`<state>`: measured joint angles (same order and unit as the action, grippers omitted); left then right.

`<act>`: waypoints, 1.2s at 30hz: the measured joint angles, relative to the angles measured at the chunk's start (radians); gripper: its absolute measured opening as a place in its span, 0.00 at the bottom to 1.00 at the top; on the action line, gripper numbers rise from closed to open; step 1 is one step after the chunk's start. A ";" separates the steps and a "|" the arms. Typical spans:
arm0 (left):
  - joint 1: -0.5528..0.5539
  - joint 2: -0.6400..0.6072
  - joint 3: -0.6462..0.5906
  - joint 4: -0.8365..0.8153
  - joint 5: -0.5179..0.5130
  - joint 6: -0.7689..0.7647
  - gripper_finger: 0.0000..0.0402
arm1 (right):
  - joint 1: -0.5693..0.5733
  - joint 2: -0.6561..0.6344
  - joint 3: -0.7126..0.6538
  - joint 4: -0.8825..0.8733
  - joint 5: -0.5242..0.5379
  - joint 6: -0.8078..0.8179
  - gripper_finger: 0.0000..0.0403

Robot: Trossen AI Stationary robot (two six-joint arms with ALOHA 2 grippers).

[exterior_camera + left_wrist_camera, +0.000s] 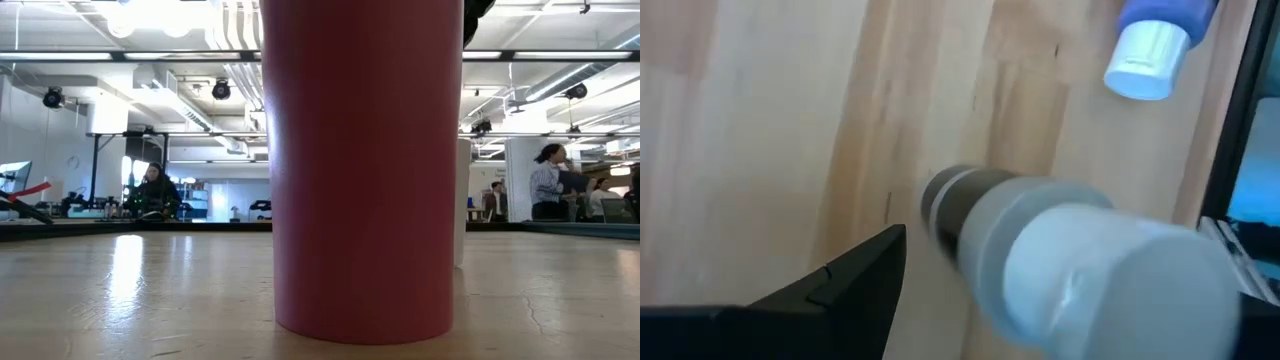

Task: Pick & Place Paint Supplies
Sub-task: Put the gray paint bottle into the white bin

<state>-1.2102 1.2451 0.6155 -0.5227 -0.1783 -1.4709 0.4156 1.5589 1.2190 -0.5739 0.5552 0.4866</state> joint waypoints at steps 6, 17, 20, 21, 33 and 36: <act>-0.001 0.087 0.001 0.055 -0.044 0.057 0.73 | -0.006 -0.016 0.000 0.002 0.030 -0.013 0.50; -0.005 0.120 0.012 0.052 -0.161 0.108 0.65 | -0.015 -0.029 0.000 0.008 0.051 -0.014 0.52; -0.006 0.110 0.019 0.059 -0.214 0.131 0.63 | -0.015 -0.031 0.000 0.010 0.051 -0.014 0.51; -0.006 0.109 0.021 0.062 -0.233 0.141 0.62 | -0.015 -0.031 0.000 0.010 0.051 -0.014 0.50; -0.007 0.107 0.021 0.068 -0.261 0.157 0.60 | -0.016 -0.036 0.000 0.010 0.050 -0.015 0.49; -0.014 0.107 0.021 0.068 -0.238 0.135 0.60 | -0.016 -0.036 0.000 0.010 0.050 -0.015 0.50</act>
<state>-1.2239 1.3521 0.6369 -0.4549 -0.4158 -1.3359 0.4000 1.5230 1.2190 -0.5644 0.6056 0.4713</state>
